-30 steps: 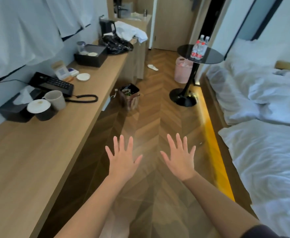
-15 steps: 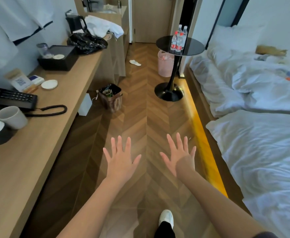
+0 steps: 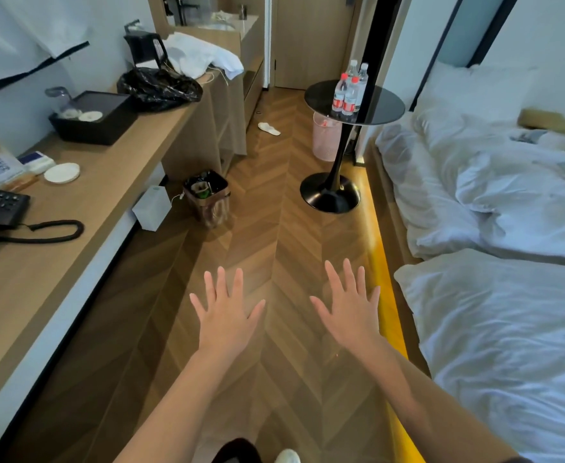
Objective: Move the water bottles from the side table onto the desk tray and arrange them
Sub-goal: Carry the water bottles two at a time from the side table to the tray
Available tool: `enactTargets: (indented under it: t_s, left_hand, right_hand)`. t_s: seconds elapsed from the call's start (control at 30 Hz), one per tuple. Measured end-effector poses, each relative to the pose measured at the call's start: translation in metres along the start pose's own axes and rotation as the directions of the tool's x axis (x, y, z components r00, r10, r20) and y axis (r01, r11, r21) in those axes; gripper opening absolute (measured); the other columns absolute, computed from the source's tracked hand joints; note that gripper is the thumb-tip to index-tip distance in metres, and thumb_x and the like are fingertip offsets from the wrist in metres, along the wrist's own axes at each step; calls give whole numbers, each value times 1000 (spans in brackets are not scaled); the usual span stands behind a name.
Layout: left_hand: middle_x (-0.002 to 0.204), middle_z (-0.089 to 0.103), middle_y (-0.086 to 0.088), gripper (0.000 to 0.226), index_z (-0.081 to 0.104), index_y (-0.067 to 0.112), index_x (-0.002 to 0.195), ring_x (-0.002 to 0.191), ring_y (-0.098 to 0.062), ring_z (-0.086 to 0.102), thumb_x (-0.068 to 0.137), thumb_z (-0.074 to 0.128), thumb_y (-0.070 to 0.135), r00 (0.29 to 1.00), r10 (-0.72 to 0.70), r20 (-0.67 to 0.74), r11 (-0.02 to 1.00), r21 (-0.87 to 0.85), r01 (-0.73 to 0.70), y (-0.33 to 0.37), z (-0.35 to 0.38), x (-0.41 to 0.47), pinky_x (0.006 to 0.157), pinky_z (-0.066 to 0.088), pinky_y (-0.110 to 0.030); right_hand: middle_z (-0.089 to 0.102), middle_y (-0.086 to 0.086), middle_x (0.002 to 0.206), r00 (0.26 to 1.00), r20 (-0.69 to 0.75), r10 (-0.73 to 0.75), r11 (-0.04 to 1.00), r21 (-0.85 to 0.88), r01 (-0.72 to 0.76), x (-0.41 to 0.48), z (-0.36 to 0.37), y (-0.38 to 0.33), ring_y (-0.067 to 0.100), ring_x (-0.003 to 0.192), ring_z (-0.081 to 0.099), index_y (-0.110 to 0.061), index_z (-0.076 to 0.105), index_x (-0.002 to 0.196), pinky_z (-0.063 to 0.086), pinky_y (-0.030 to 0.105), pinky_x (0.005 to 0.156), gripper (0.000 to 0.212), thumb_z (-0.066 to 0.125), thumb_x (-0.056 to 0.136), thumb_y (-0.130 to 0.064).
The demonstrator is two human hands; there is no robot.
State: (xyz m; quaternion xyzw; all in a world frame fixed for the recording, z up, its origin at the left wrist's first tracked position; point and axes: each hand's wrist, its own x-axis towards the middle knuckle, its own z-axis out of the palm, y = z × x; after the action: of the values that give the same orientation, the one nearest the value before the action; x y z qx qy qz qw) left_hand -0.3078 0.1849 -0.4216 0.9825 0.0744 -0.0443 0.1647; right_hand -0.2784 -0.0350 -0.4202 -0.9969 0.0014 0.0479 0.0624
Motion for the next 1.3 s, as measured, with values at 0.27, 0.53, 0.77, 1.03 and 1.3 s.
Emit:
enactTargets:
  t_s: [0.27, 0.53, 0.77, 1.03, 1.3]
  left_hand:
    - [162, -6, -8, 75, -1, 25, 155, 147, -29, -19, 95, 27, 61, 998, 28, -56, 1000, -3, -28, 50, 0, 57, 115, -2, -59]
    - [162, -5, -9, 76, -1, 25, 155, 147, -31, -17, 94, 26, 63, 998, 49, -49, 998, 52, -46, 85, 7, 146, 115, -1, -60]
    - [163, -5, -8, 77, 0, 26, 155, 147, -31, -16, 94, 26, 64, 997, 74, -27, 995, 73, -72, 117, 0, 260, 115, -1, -60]
    - [163, -6, -7, 76, 0, 26, 155, 147, -30, -16, 95, 28, 63, 992, 123, 10, 989, 85, -123, 156, -3, 358, 115, -3, -59]
    - [163, -7, -7, 75, 0, 27, 155, 147, -29, -16, 95, 27, 63, 996, 73, 46, 991, 106, -77, 192, 12, 438, 115, -3, -59]
  right_hand:
    - [-10, 4, 165, 1000, -13, 19, 1000, 7, -19, 54, -15, 43, 34, 150, -11, -38, -7, 154, 7, 62, 117, 75, 23, 93, -69]
    - [-10, 4, 165, 1000, -11, 21, 1000, -17, -21, 132, -18, 68, 34, 150, -10, -39, -7, 154, 5, 62, 117, 74, 24, 93, -69]
    - [-11, 3, 165, 1000, -9, 28, 1000, -7, -28, 241, -40, 80, 34, 150, -12, -38, -5, 155, 5, 64, 117, 74, 23, 93, -69]
    - [-6, 2, 165, 993, -38, 109, 994, 18, -108, 346, -41, 99, 33, 150, -8, -39, -1, 155, 3, 63, 115, 76, 28, 92, -71]
    - [-6, 2, 165, 991, -24, 134, 990, 50, -133, 436, -38, 132, 33, 150, -8, -38, -1, 155, 4, 63, 115, 76, 29, 93, -70]
